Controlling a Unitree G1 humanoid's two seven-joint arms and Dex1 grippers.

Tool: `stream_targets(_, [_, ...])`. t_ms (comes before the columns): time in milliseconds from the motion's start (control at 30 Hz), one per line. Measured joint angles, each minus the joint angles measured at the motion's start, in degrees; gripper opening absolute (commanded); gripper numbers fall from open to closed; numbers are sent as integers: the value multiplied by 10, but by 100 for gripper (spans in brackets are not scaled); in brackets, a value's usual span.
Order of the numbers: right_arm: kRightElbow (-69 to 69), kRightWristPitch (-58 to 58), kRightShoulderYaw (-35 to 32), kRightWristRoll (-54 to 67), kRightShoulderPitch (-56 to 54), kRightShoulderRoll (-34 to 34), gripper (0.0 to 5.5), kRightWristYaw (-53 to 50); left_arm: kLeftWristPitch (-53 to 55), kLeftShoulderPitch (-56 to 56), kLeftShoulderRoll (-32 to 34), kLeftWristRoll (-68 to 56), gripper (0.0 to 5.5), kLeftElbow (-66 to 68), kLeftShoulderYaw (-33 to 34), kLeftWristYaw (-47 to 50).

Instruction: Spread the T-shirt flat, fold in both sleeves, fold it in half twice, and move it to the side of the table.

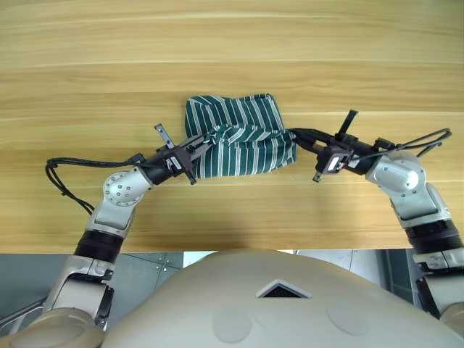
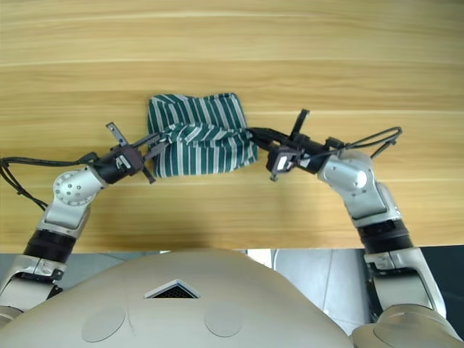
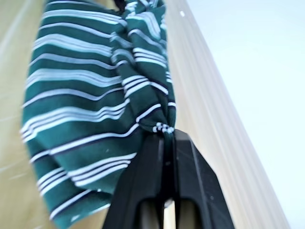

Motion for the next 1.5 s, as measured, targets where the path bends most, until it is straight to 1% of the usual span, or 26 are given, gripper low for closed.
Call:
stream_targets(167, [99,19,1,-42,-97,65,2,-49,-3,-42,-28,27,7,63,6,23])
stream_targets(267, [163,23,13,-71,-148,104,2,-79,-2,-68,-45,48,7,111,8,48])
stream_targets(433, [249,12,29,-102,-188,126,2,-104,-13,-77,-63,51,7,148,11,60])
stream_targets(733, [384,-21,66,-150,-274,164,2,-147,-24,-80,-93,50,7,173,23,73])
stream_targets(767, [404,-23,67,-160,-286,167,2,-156,-24,-80,-94,48,43,173,24,73])
stream_targets(800, [419,-25,68,-161,-297,169,39,-163,-23,-80,-95,44,57,176,25,72])
stream_targets(833, [433,-27,69,-164,-306,172,46,-170,-23,-80,-98,40,71,177,26,71])
stream_targets(967, [504,-29,83,-185,-346,197,116,-209,-16,-79,-113,19,135,192,37,71])
stream_targets(1133, [571,-27,88,-198,-383,214,188,-249,5,-101,-125,17,201,245,71,102])
stream_targets(1333, [624,-17,90,-207,-412,239,303,-279,4,-123,-142,17,311,279,87,120])
stream_targets(1433, [643,-3,89,-209,-421,247,311,-301,5,-127,-148,16,355,291,102,143])
stream_targets(1500, [651,5,87,-207,-426,257,311,-303,15,-142,-152,12,395,312,120,163])
